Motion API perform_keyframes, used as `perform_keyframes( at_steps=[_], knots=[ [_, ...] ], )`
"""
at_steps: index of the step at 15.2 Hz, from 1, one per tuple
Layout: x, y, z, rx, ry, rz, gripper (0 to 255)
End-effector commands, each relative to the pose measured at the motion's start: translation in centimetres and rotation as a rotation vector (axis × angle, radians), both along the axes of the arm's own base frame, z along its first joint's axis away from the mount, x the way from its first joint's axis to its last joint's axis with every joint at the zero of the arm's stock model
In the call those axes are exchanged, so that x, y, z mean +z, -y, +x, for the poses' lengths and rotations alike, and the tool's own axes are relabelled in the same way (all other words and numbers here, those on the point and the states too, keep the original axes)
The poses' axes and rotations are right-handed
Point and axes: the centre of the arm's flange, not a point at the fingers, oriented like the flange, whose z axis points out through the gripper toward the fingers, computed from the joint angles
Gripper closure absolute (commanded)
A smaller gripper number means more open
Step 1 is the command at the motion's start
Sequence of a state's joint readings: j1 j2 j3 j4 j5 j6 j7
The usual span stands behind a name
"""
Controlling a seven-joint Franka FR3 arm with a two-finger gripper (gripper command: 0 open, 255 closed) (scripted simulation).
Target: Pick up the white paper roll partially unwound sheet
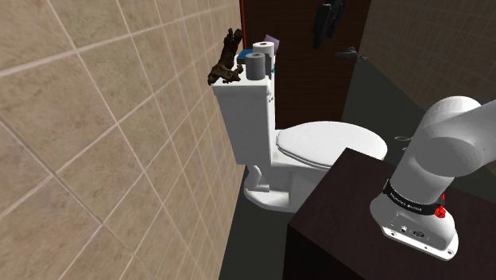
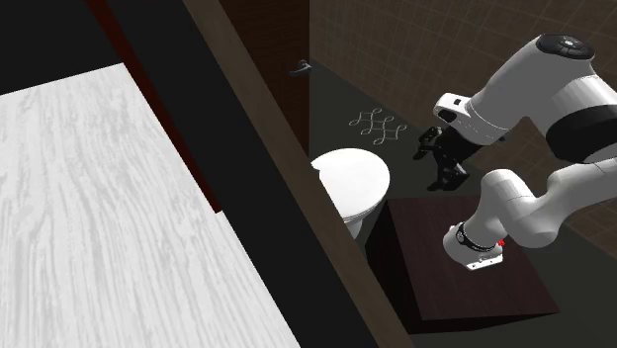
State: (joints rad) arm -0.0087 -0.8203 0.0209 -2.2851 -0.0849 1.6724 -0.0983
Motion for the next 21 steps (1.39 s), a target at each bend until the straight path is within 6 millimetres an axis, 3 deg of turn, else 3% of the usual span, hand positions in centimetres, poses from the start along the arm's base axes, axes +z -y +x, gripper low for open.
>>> perform_keyframes(
  at_steps=[1, 21],
  knots=[
    [0.0, 0.0, 0.0, 0.0, 0.0, 0.0, 0],
    [-6.3, 11.5, 25.5, 0.011, -0.146, 0.07, 0]
  ],
)
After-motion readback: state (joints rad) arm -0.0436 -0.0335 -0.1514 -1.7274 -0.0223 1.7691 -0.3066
